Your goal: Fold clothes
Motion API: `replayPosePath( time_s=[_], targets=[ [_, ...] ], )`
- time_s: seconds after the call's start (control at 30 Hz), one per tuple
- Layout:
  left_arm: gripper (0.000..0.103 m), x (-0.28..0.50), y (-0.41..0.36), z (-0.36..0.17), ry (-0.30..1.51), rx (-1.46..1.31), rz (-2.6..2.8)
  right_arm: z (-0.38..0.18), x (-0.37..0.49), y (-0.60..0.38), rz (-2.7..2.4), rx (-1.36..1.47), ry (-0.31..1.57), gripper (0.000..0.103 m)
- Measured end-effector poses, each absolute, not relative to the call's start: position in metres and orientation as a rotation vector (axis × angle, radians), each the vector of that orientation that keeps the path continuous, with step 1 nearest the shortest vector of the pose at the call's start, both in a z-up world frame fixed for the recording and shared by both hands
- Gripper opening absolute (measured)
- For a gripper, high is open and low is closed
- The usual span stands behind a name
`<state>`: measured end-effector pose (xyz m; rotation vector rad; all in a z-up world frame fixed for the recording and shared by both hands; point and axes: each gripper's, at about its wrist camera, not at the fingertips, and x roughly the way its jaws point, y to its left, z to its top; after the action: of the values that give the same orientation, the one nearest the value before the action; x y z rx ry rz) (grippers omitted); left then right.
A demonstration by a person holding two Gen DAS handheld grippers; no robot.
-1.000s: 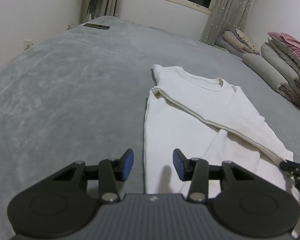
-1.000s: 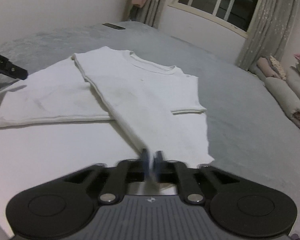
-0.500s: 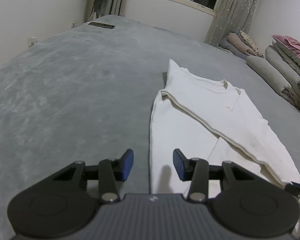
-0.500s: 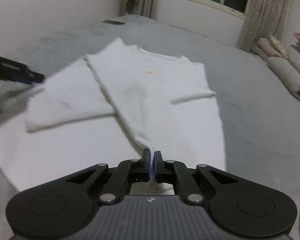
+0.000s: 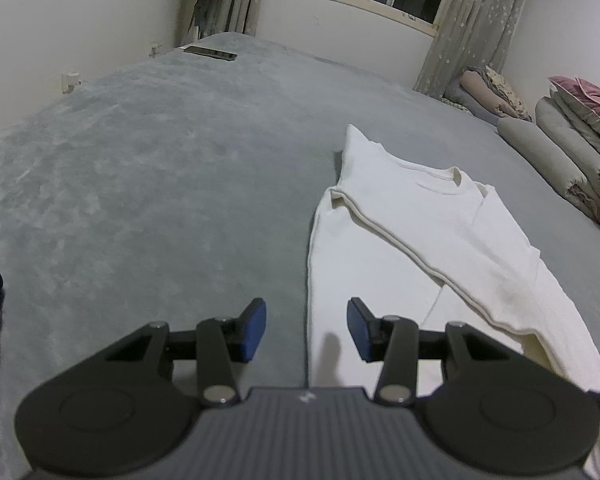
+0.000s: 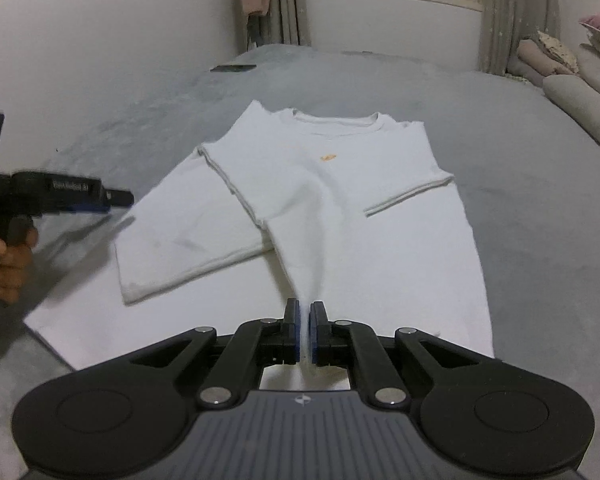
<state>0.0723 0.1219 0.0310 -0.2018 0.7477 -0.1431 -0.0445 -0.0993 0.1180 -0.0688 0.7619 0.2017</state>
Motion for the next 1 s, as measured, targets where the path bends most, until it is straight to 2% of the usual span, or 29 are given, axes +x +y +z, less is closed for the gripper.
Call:
replayPosePath(
  time_s=[0.13, 0.17, 0.23, 0.27, 0.53, 0.73, 0.9, 0.97, 1.0],
  targets=[
    [0.042, 0.075, 0.128, 0.036, 0.733, -0.219, -0.136, 0.12, -0.048, -0.104, 0.221, -0.107, 0.749, 0.027],
    [0.042, 0.076, 0.13, 0.038, 0.725, -0.227, -0.134, 0.124, -0.05, -0.108, 0.232, -0.098, 0.73, 0.03],
    [0.043, 0.084, 0.134, 0.043, 0.713, -0.255, -0.137, 0.127, -0.049, -0.12, 0.225, -0.069, 0.712, 0.043],
    [0.043, 0.091, 0.137, 0.046, 0.711, -0.287, -0.132, 0.127, -0.046, -0.127, 0.214, -0.051, 0.709, 0.044],
    [0.043, 0.167, 0.132, 0.047, 0.687, -0.362, -0.1, 0.11, -0.033, -0.175, 0.143, 0.112, 0.749, 0.045],
    [0.043, 0.212, 0.109, 0.028, 0.708, -0.268, -0.115, 0.126, -0.053, -0.156, 0.245, -0.036, 0.627, 0.045],
    [0.043, 0.223, 0.094, 0.019, 0.703, -0.272, -0.216, 0.117, -0.061, -0.121, 0.361, -0.215, 0.651, 0.043],
    [0.039, 0.224, 0.089, 0.015, 0.712, -0.262, -0.25, 0.11, -0.061, -0.112, 0.343, -0.273, 0.673, 0.04],
    [0.025, 0.225, 0.086, 0.012, 0.722, -0.245, -0.253, 0.106, -0.061, -0.109, 0.334, -0.295, 0.682, 0.029]
  ],
)
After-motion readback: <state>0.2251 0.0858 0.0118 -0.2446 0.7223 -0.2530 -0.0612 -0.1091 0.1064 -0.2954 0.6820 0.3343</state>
